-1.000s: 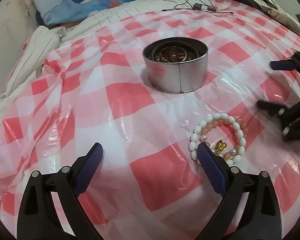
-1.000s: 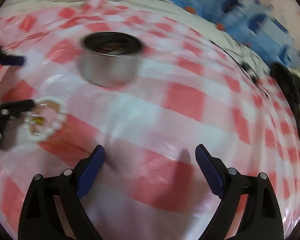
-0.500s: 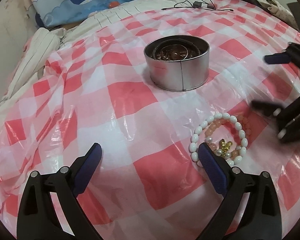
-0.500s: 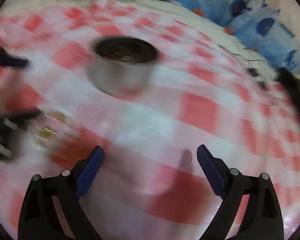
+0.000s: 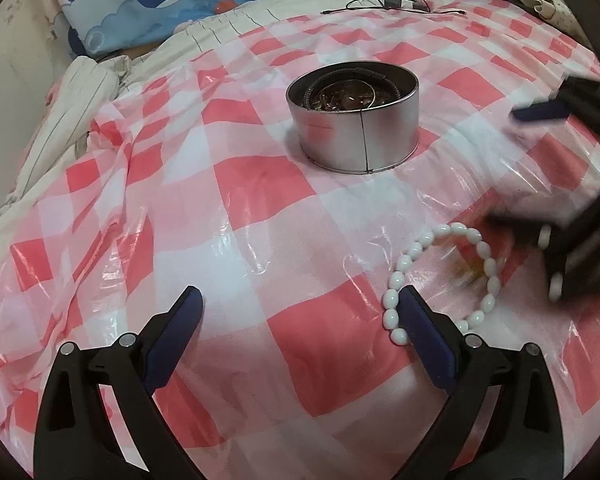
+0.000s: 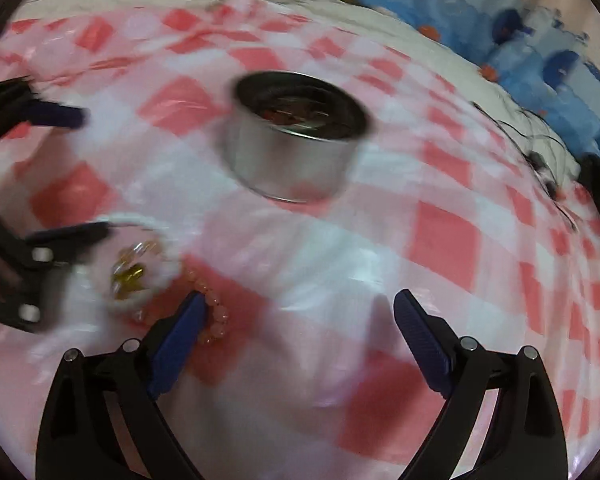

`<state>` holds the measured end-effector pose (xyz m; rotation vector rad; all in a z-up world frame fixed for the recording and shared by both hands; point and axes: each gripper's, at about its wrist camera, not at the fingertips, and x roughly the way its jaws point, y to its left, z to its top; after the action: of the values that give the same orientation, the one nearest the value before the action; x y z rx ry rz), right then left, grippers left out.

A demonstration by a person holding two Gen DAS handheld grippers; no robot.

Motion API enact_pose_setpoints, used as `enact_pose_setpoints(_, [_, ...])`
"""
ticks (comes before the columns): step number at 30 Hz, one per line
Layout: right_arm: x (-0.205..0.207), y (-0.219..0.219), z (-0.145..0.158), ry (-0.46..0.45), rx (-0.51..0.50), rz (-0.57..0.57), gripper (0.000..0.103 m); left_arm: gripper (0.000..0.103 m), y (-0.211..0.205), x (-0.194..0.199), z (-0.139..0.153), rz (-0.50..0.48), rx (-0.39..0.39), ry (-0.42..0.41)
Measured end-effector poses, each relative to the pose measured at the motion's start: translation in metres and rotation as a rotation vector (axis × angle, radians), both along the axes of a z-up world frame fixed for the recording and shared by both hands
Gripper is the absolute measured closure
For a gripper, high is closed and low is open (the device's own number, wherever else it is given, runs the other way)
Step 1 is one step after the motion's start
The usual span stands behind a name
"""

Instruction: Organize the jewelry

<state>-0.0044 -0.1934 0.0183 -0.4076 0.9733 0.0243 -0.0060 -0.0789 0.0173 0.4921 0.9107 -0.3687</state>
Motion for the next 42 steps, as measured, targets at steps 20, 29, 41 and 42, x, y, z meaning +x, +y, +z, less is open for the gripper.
enact_pose_setpoints(20, [-0.004, -0.020, -0.002, 0.046, 0.317, 0.077, 0.092, 0.090, -0.032, -0.011, -0.001, -0.172, -0.115, 0.064])
enact_pose_setpoints(29, [-0.007, -0.048, 0.012, 0.018, 0.539, 0.022, 0.095, 0.096, -0.012, -0.008, 0.020, -0.154, -0.317, 0.095])
enact_pose_setpoints(41, [-0.001, -0.036, -0.005, 0.083, 0.426, 0.021, 0.091, 0.092, -0.028, -0.012, -0.003, -0.178, -0.170, 0.123])
enact_pose_setpoints(42, [-0.002, -0.040, -0.005, 0.087, 0.474, 0.016, 0.095, 0.096, -0.029, -0.013, -0.001, -0.186, -0.185, 0.133])
